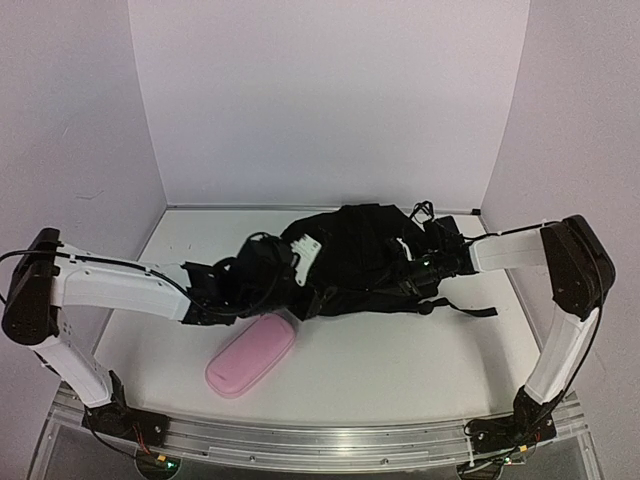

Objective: Pack the student bag
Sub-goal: Zip the student bag at the center of the board.

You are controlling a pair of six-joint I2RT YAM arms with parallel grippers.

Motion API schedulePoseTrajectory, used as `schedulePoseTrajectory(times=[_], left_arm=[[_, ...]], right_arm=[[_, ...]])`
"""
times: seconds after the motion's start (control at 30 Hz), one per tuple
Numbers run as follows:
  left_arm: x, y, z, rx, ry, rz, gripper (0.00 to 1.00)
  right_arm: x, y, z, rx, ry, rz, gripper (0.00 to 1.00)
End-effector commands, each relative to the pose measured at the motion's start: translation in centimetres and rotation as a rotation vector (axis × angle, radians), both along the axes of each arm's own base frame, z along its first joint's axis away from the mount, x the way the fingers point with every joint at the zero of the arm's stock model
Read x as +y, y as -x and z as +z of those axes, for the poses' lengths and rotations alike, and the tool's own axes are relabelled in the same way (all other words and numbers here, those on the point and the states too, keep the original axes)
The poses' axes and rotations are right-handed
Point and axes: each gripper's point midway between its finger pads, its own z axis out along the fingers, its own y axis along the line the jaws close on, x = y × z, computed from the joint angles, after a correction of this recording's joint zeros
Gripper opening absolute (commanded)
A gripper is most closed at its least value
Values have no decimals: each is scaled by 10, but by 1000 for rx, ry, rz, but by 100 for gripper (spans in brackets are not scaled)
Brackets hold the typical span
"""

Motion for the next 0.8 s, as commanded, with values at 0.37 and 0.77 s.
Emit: schedulePoseTrajectory(times=[0.37,0.77], left_arm=[[-38,-25,26,450,310,-51,55],[-80,-30,-4,626,332,-91,42]], right_arm=[[-5,-26,55,-489,-26,-21,0],[0,-18,57,-509,-24,-15,0]])
